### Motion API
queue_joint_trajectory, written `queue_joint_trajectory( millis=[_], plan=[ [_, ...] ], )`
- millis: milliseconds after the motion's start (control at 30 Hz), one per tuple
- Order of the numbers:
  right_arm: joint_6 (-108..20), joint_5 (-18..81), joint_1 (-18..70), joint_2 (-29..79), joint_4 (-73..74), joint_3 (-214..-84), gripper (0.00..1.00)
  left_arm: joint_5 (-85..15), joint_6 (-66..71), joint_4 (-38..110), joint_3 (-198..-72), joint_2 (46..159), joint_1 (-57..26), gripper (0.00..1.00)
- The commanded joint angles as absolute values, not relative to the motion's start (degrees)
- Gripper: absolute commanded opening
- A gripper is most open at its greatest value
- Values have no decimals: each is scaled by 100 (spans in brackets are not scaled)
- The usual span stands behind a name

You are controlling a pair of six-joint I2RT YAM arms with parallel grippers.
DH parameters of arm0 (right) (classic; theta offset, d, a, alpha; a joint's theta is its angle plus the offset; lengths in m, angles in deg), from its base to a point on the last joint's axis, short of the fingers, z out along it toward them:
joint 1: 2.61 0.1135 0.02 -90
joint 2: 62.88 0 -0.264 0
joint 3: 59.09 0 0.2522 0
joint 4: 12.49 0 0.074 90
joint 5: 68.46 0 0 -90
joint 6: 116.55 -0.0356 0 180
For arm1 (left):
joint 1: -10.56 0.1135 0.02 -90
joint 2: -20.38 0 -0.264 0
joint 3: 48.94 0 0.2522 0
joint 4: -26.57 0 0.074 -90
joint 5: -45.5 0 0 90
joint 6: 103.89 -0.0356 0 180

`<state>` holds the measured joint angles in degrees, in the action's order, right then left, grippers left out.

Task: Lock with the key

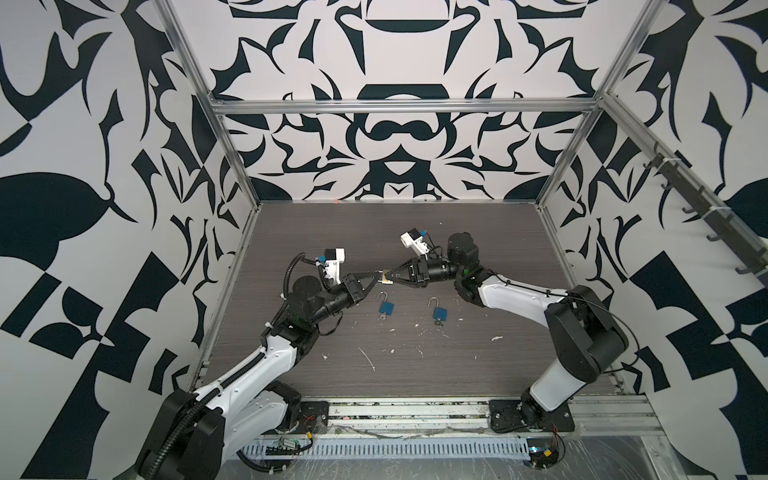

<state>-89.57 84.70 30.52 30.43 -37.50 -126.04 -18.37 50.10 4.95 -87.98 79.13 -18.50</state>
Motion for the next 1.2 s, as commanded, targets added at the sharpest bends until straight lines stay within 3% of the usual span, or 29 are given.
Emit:
queue_joint_trajectory(
  millis=[0,167,400,533,700,767,900,1000,1167],
  plan=[
    [-8719,7949,3536,2848,-3610,-12635,0,-197,4622,716,-9037,8169,-2486,0],
    [-8577,7893,3536,2658,-3460,-12490,0,-88,4838,276,-9005,8313,-2489,9],
    [-8458,7861,3536,2562,-3284,-12468,0,-134,4952,184,-8937,8217,-2495,32],
    [-8439,7844,3536,2563,-3275,-12468,0,-168,4982,168,-8899,8150,-2496,32],
    [-8456,7841,3520,2572,-3295,-12444,0,-177,5005,131,-8859,8159,-2495,19],
    [-8526,7890,3495,2571,-3369,-12404,0,-214,5057,71,-8823,8153,-2495,20],
    [-8890,8088,3323,2506,-3836,-12157,0,-445,5072,69,-8727,8009,-2473,57],
    [-9007,8196,3187,2350,-3937,-11962,0,-523,4997,198,-8727,7893,-2427,64],
    [-8903,8271,3168,2113,-3728,-11834,0,-458,5030,99,-8785,8023,-2383,62]
  ],
)
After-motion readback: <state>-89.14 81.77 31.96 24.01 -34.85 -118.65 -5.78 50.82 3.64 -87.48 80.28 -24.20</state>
